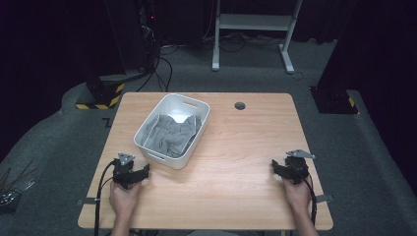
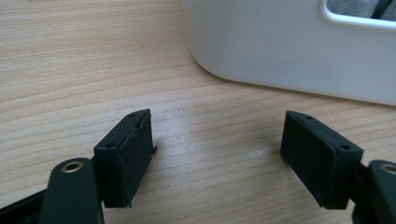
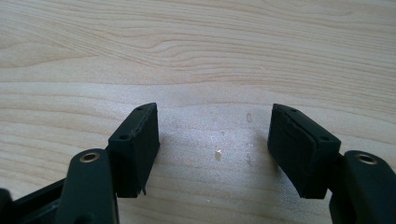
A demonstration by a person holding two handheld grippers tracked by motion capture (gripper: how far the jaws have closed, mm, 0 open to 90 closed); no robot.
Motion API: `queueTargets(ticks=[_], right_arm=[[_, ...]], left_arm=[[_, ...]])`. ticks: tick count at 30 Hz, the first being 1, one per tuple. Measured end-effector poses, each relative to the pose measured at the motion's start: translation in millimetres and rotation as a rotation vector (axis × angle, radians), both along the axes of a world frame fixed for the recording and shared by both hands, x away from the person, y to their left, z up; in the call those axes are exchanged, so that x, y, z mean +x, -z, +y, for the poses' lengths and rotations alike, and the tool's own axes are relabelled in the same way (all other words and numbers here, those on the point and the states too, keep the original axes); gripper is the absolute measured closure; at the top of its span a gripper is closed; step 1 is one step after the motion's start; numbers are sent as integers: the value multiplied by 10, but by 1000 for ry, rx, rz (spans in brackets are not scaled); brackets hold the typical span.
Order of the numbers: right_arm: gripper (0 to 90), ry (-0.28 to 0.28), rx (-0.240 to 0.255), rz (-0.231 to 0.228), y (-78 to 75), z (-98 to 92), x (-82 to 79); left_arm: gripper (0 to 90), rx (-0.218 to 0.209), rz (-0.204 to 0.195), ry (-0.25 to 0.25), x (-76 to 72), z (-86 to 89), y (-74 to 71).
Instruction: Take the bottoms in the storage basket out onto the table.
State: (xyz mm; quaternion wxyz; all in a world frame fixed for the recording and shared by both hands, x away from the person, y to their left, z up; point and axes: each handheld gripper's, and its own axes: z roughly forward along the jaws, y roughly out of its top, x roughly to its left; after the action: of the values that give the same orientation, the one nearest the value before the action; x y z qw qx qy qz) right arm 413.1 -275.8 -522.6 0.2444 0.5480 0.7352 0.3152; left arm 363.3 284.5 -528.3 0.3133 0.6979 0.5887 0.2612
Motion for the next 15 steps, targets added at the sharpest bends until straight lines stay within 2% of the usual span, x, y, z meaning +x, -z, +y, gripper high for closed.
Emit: queueTargets(ticks=[5,10,15], right_arm=[[339,0,0,0,0,1,0],[335,-2,0,0,0,1,1],[332,-3,0,1,0,2,1]], left_arm=[[242,-6,2,9,2,2,0],[180,6,14,35,18,-15,3],[173,6,14,30,25,-10,1]])
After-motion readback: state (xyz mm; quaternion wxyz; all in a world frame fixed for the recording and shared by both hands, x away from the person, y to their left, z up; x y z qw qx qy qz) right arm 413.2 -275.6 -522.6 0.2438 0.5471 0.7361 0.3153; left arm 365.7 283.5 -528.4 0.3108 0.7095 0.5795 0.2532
